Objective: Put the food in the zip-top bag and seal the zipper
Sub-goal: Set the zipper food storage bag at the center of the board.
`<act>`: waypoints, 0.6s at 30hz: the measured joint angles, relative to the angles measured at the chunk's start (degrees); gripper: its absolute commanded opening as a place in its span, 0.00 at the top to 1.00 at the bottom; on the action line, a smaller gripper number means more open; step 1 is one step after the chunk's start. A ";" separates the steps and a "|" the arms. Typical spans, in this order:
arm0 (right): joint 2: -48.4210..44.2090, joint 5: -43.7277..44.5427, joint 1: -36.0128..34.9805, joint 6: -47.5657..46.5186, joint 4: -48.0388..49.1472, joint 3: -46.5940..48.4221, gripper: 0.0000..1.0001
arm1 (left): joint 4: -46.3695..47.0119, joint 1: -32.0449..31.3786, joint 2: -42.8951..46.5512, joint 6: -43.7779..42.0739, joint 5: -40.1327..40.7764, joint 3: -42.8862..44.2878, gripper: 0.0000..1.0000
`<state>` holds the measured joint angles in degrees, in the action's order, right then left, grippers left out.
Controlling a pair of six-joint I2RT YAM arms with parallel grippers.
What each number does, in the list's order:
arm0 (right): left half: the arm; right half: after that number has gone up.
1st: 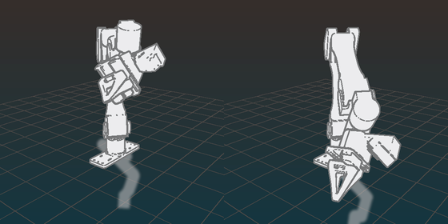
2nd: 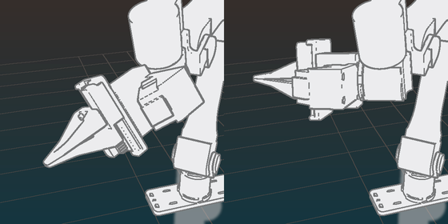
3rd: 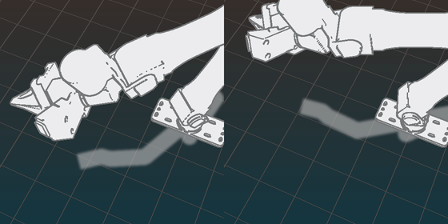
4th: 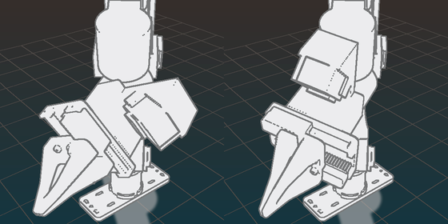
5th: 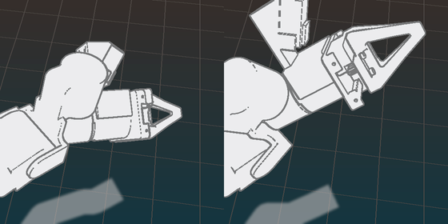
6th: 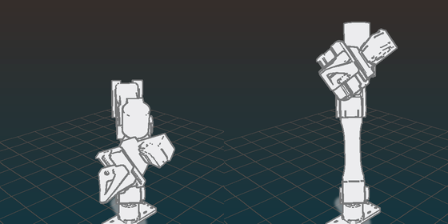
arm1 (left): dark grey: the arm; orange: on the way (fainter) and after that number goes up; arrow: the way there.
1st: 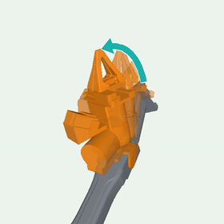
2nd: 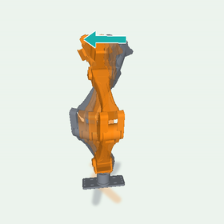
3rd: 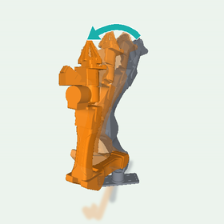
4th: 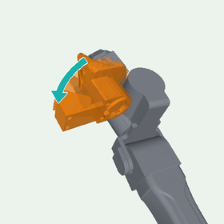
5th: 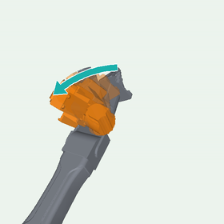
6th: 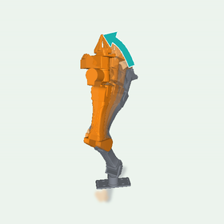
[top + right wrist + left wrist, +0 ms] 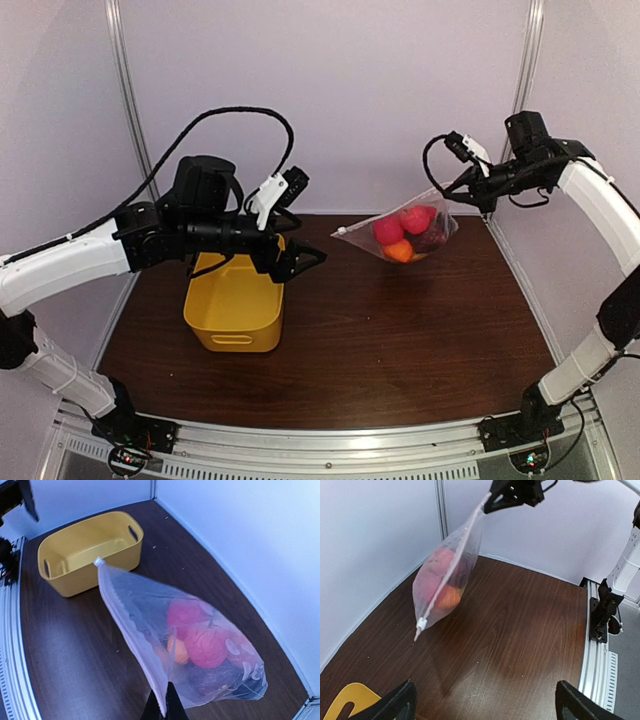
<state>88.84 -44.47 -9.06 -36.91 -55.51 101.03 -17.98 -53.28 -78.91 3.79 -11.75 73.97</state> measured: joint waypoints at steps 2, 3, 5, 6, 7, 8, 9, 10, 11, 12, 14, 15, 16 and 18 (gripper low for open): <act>-5.51 0.46 -1.38 -2.49 -0.04 -8.74 0.95 | 0.00 0.00 0.63 -0.02 0.22 -0.74 0.02; -9.44 0.90 -2.80 -4.20 -0.57 -14.86 0.88 | 0.00 0.02 0.72 -0.02 0.26 -0.96 0.02; -15.15 1.99 -5.22 -6.73 -2.12 -23.45 0.81 | -0.04 0.07 0.72 -0.07 0.31 -1.49 0.02; -18.27 2.95 -6.80 -8.41 -2.21 -28.24 0.76 | -0.13 0.09 0.72 -0.09 0.31 -1.75 0.02; -21.14 4.11 -8.33 -9.86 -2.91 -32.70 0.69 | -0.09 0.11 0.72 -0.11 0.31 -1.99 0.02; -23.52 5.33 -9.44 -10.99 -3.82 -36.54 0.62 | -0.09 0.15 0.72 -0.15 0.31 -2.29 0.02; -25.40 6.54 -10.10 -11.89 -4.92 -39.63 0.57 | -0.11 0.22 0.74 -0.20 0.28 -2.56 0.02; -26.49 7.61 -10.34 -12.31 -5.95 -41.44 0.55 | -0.11 0.24 0.74 -0.24 0.28 -2.82 0.02; -27.36 8.90 -10.38 -13.22 -7.23 -42.69 0.53 | -0.11 0.33 0.76 -0.24 0.26 -3.19 0.02; -27.89 10.08 -10.38 -13.97 -8.52 -43.04 0.52 | -0.13 0.39 0.81 -0.24 0.28 -3.52 0.02; -28.83 11.65 -10.36 -14.32 -10.23 -42.01 0.45 | -0.13 0.50 0.96 -0.22 0.63 -4.20 0.02; -29.46 12.20 -10.36 -14.10 -10.67 -40.59 0.43 | -0.17 0.59 1.16 -0.20 1.11 -4.52 0.02; -29.79 12.35 -10.36 -13.55 -10.54 -39.76 0.42 | -0.17 0.66 1.36 -0.15 1.68 -4.74 0.02; -30.86 12.74 -10.36 -10.51 -7.82 -37.11 0.40 | -0.17 1.20 2.14 0.22 3.96 -5.35 0.02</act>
<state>57.98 -31.73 -19.42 -47.42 -63.33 63.92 -18.15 -52.07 -76.77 4.01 -7.79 68.62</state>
